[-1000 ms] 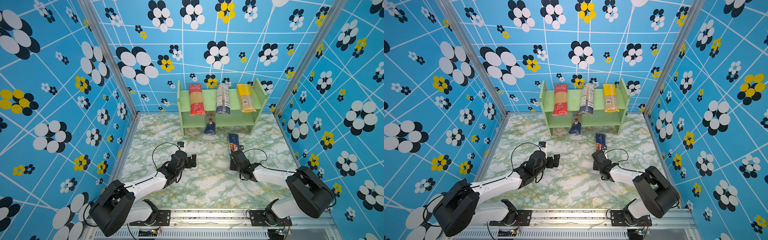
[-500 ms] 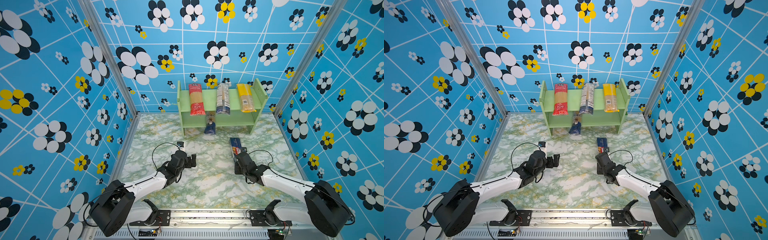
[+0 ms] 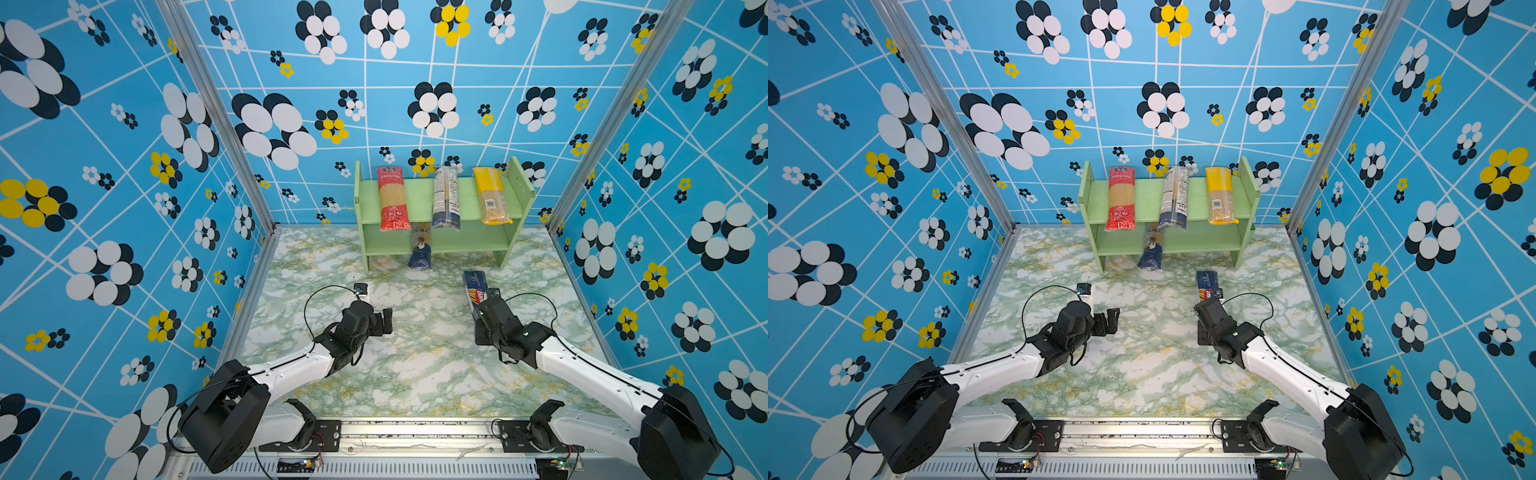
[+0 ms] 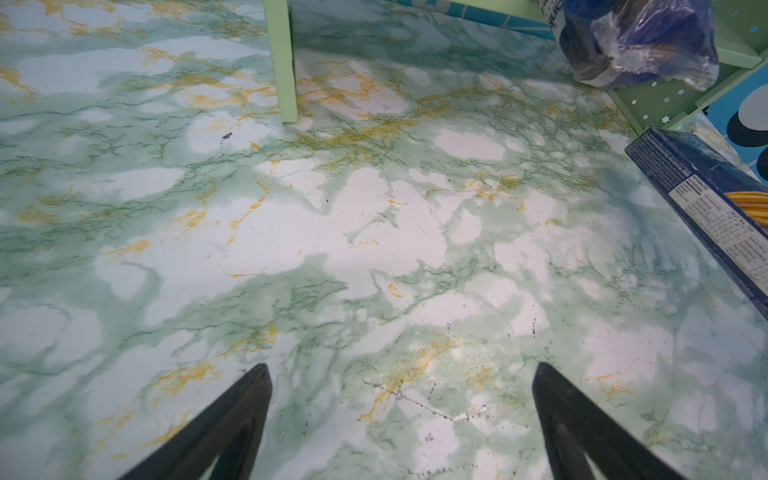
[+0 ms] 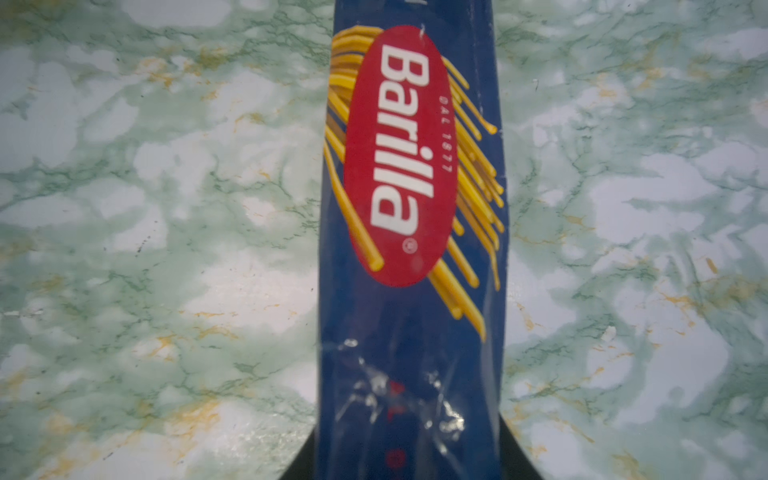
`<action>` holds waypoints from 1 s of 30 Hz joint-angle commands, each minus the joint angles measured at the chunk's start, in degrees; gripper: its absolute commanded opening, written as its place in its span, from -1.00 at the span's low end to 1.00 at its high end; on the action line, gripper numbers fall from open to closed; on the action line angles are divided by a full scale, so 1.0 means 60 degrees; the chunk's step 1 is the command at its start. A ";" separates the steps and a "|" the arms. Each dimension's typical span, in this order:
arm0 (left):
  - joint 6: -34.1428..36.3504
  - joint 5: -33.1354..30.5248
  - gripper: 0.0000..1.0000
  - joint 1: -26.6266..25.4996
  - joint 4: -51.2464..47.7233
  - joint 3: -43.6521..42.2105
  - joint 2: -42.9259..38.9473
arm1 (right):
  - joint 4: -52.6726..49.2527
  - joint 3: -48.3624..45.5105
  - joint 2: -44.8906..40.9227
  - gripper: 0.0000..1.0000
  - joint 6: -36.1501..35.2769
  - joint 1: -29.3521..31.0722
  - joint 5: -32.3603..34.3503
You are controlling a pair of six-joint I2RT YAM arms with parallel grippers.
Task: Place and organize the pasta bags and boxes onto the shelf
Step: 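Carry the Barilla box with the right gripper toward the shelf's lower tier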
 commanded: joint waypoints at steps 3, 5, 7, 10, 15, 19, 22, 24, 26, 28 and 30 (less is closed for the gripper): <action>-0.0051 0.0141 0.98 0.0167 0.0231 -0.0131 0.0114 | -0.0473 0.1449 -0.0310 -1.00 -0.0042 0.0068 0.0367; -0.0051 0.0163 0.98 0.0181 0.0277 -0.0133 0.0145 | -0.0773 0.1767 -0.0270 -1.00 -0.0031 0.0065 0.0306; -0.0052 0.0199 0.98 0.0207 0.0318 -0.0152 0.0184 | -0.0966 0.2034 -0.0257 -1.00 -0.0048 0.0072 0.0266; -0.0038 0.0272 0.98 0.0240 0.0393 -0.0161 0.0262 | -0.0989 0.2250 -0.0332 -1.00 -0.0152 0.0069 0.0254; -0.0100 0.0378 0.98 0.0270 0.0521 -0.0229 0.0344 | -0.1198 0.2744 -0.0326 -1.00 -0.0364 0.0062 0.0346; -0.0125 0.0419 0.98 0.0309 0.0570 -0.0226 0.0381 | -0.1311 0.3074 -0.0270 -1.00 -0.0423 0.0047 0.0407; -0.0137 0.0451 0.99 0.0328 0.0599 -0.0248 0.0396 | -0.1330 0.3308 -0.0207 -1.00 -0.0515 0.0025 0.0470; -0.0138 0.0463 0.98 0.0341 0.0601 -0.0270 0.0383 | -0.1317 0.3453 -0.0130 -1.00 -0.0617 0.0007 0.0530; -0.0136 0.0463 0.99 0.0350 0.0628 -0.0295 0.0381 | -0.1229 0.3566 -0.0041 -1.00 -0.0754 -0.0026 0.0577; -0.0137 0.0477 0.98 0.0357 0.0643 -0.0313 0.0370 | -0.1061 0.3639 0.0064 -1.00 -0.0922 -0.0076 0.0577; -0.0131 0.0492 0.98 0.0380 0.0630 -0.0319 0.0366 | -0.0820 0.3726 0.0164 -1.00 -0.1205 -0.0134 0.0604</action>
